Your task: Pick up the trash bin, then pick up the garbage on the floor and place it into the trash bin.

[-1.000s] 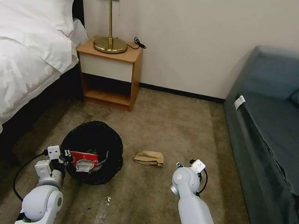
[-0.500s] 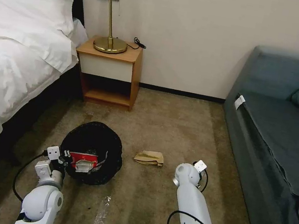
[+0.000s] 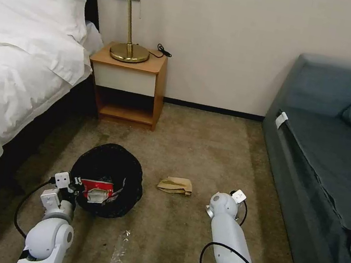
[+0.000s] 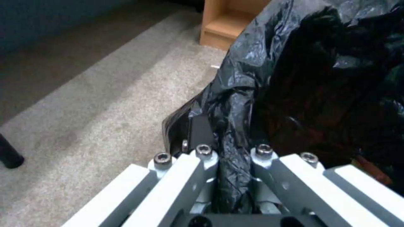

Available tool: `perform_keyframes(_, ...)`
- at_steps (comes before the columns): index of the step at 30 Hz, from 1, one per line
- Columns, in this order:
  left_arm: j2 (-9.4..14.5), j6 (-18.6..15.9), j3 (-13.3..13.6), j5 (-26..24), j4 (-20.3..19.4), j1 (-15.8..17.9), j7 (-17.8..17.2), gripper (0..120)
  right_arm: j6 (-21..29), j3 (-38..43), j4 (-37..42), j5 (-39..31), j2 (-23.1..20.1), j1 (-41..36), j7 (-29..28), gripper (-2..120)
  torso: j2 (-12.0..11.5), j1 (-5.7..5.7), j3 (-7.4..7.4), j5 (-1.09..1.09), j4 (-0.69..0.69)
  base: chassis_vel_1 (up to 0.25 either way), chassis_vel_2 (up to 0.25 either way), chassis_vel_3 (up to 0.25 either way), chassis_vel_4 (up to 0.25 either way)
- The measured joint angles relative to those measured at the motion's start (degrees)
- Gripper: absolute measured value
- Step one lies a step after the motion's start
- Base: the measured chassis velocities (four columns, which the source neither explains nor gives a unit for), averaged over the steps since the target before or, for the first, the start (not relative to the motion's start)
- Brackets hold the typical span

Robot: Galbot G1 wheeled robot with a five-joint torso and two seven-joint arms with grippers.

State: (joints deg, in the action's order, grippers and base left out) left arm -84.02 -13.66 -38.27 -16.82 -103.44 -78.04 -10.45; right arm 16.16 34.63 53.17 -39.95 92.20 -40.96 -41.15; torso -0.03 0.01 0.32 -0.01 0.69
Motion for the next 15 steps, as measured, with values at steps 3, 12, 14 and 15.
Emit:
perform_keyframes(3,-0.1,0.0,0.13,0.12,-0.02,-0.06,-0.03,3,-0.27,0.54,-0.31,0.16,-0.01,0.01,0.52,97,0.0,0.0,0.0,0.0,0.0,0.0,0.0,0.0,0.0)
perform_keyframes(12,-0.07,0.01,0.21,0.17,-0.06,-0.08,-0.13,3,-1.62,1.64,-1.02,1.31,-0.04,-0.51,2.1,67,0.0,0.0,0.0,-0.01,0.0,0.0,0.0,0.0,0.0)
perform_keyframes(14,-0.06,0.01,0.27,0.17,-0.06,-0.03,-0.16,3,-1.76,1.74,-1.13,1.58,-0.05,-0.66,2.47,58,0.0,0.0,0.0,0.0,0.0,0.0,0.0,0.0,0.0)
perform_keyframes(15,-0.06,0.01,0.27,0.17,-0.06,-0.03,-0.16,3,-1.76,1.74,-1.13,1.58,-0.05,-0.66,2.47,58,0.0,0.0,0.0,0.0,0.0,0.0,0.0,0.0,0.0)
